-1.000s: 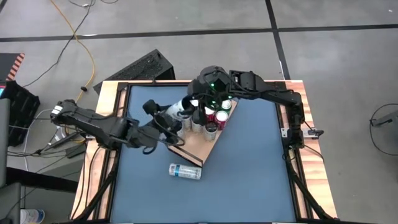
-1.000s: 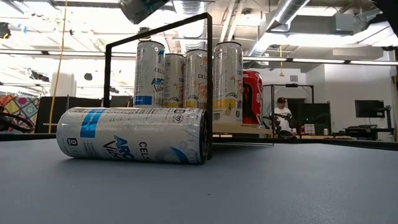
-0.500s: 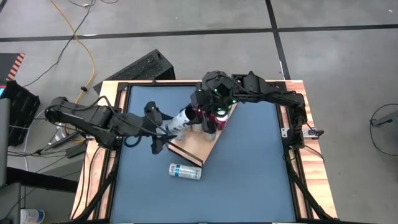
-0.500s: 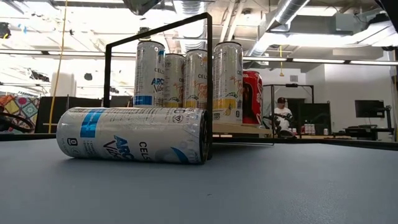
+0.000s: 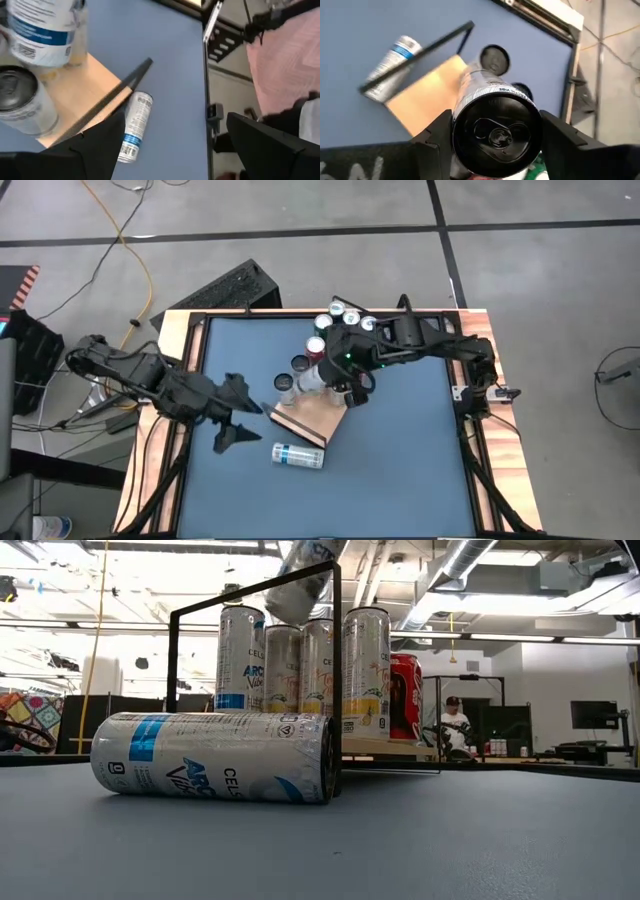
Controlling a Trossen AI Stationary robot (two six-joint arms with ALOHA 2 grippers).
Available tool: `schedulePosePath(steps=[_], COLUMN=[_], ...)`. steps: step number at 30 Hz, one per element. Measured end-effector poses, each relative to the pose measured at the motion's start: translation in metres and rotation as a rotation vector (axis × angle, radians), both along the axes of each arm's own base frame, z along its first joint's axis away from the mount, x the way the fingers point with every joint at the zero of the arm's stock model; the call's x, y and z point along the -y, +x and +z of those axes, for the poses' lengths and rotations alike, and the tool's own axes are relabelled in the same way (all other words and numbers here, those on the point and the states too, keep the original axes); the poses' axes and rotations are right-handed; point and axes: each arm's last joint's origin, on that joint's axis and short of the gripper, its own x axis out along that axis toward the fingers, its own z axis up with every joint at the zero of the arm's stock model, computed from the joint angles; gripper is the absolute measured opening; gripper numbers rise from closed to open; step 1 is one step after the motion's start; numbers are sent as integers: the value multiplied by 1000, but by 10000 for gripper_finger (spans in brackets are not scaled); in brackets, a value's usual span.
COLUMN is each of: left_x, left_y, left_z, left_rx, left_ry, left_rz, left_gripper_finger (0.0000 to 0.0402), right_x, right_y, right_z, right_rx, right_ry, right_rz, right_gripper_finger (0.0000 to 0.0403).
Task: Place canned beverage on shelf
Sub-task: Put left white blue soda can on the shelf aligned with the other white blue soda can
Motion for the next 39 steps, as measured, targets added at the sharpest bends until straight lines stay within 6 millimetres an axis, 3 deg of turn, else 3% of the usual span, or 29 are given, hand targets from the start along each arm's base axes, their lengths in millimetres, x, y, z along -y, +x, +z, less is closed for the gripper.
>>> schedulePosePath(steps=[11,21,28,35,39], left_x=[0,0,0,-1,-1], left_y=[-6,-7,-8,-8,-8], left_z=[4,0,0,0,0], left_rx=[35,-5,-9,-8,-8], left_ry=[24,36,33,34,35], left_rz=[54,57,61,63,64], left_gripper_finger=[334,334,334,334,334], right_x=[-17,-52,-47,-46,-47], right_y=[-1,-3,4,25,26], right_z=[0,-7,-13,-44,-49], right_rx=[-4,-72,-103,-223,-255], right_ry=[-58,-190,-249,-238,-243], right_rz=[50,313,368,446,476], right_gripper_finger=[211,211,211,211,211])
